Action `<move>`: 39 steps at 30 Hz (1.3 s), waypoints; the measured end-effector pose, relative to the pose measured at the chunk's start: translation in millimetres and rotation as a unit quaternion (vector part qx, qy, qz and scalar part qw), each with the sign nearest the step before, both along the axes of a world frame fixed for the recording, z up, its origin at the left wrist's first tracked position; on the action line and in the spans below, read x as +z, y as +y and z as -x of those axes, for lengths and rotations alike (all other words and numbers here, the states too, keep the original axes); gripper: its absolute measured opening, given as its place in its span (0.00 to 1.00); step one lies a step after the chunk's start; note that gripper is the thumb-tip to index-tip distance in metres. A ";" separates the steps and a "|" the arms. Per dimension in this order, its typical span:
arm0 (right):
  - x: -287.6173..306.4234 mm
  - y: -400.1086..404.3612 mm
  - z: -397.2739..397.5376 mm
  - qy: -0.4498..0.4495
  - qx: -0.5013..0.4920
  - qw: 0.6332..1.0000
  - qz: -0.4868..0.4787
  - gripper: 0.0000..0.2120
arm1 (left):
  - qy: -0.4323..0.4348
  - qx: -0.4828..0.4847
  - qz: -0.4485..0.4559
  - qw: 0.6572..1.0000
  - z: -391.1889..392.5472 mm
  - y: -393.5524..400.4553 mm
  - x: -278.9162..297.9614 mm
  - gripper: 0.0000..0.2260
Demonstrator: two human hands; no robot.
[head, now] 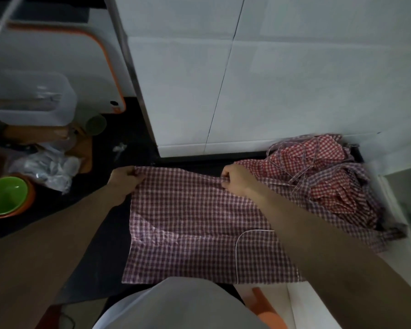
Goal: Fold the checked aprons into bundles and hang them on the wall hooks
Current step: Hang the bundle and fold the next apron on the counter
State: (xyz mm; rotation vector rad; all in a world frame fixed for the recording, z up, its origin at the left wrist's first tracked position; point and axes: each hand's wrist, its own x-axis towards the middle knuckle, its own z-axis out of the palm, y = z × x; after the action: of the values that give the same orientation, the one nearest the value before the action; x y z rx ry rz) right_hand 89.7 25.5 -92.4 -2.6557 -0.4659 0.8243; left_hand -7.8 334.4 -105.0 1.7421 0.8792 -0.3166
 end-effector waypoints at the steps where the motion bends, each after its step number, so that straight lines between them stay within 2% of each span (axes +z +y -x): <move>1: 2.9 -1.5 0.3 -0.002 0.003 1.000 -0.007 0.05 | -0.004 -0.002 0.012 1.000 1.0 1.5 -0.7 0.08; 9: 21.2 -9.9 -1.9 -0.020 -0.052 0.996 -0.065 0.17 | 0.000 -0.068 0.143 0.987 -3.9 9.1 22.6 0.08; 11: 26.1 -12.5 1.5 -0.034 -0.043 0.995 -0.078 0.17 | -0.023 -0.087 0.106 0.990 -8.0 8.8 28.9 0.09; 13: 31.5 -15.3 4.0 -0.019 -0.015 0.996 -0.080 0.13 | -0.048 -0.093 0.042 0.994 -10.6 9.8 34.0 0.09; 16: 41.9 -21.0 6.8 0.000 0.042 0.997 -0.062 0.06 | -0.062 -0.113 0.024 0.991 -11.0 9.8 42.7 0.09; 21: 58.0 -31.5 15.6 -0.006 0.059 0.998 -0.001 0.11 | -0.096 -0.131 0.038 0.986 -7.7 2.0 61.4 0.02; 22: 60.9 -32.6 19.1 -0.009 0.059 0.998 0.012 0.13 | -0.103 -0.130 0.045 0.985 -6.7 0.5 65.3 0.03; 25: 67.0 -37.4 30.5 -0.042 0.055 0.997 0.029 0.22 | -0.113 -0.133 0.081 0.981 -5.3 -2.0 75.4 0.05; 26: 68.4 -40.4 35.8 -0.065 0.054 0.996 0.033 0.22 | -0.114 -0.139 0.092 0.979 -3.9 -2.9 81.0 0.07; 30: 64.8 -50.6 50.3 -0.224 0.075 0.965 0.115 0.12 | -0.122 -0.111 0.175 0.971 -1.6 -8.7 97.6 0.08; 32: 63.1 -51.3 56.9 -0.271 0.024 0.959 0.081 0.09 | -0.129 -0.098 0.215 0.963 0.6 -12.7 105.4 0.10; 34: 66.1 -51.9 61.5 -0.239 -0.041 0.970 0.003 0.12 | -0.146 -0.092 0.213 0.962 3.2 -14.5 109.9 0.08; 36: 73.9 -55.7 68.9 -0.157 -0.094 0.982 -0.051 0.19 | -0.165 -0.076 0.187 0.965 9.0 -14.2 112.7 0.08; 39: 83.7 -67.3 76.9 -0.079 -0.097 0.992 -0.007 0.24 | -0.191 -0.048 0.137 0.971 10.1 -17.8 114.5 0.09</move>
State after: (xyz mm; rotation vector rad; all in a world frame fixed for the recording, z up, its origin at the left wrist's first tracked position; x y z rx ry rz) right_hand 12.8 -41.8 -8.6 -2.7110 -0.2444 0.5555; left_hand -17.9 316.6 9.5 1.5202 0.4504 -0.1489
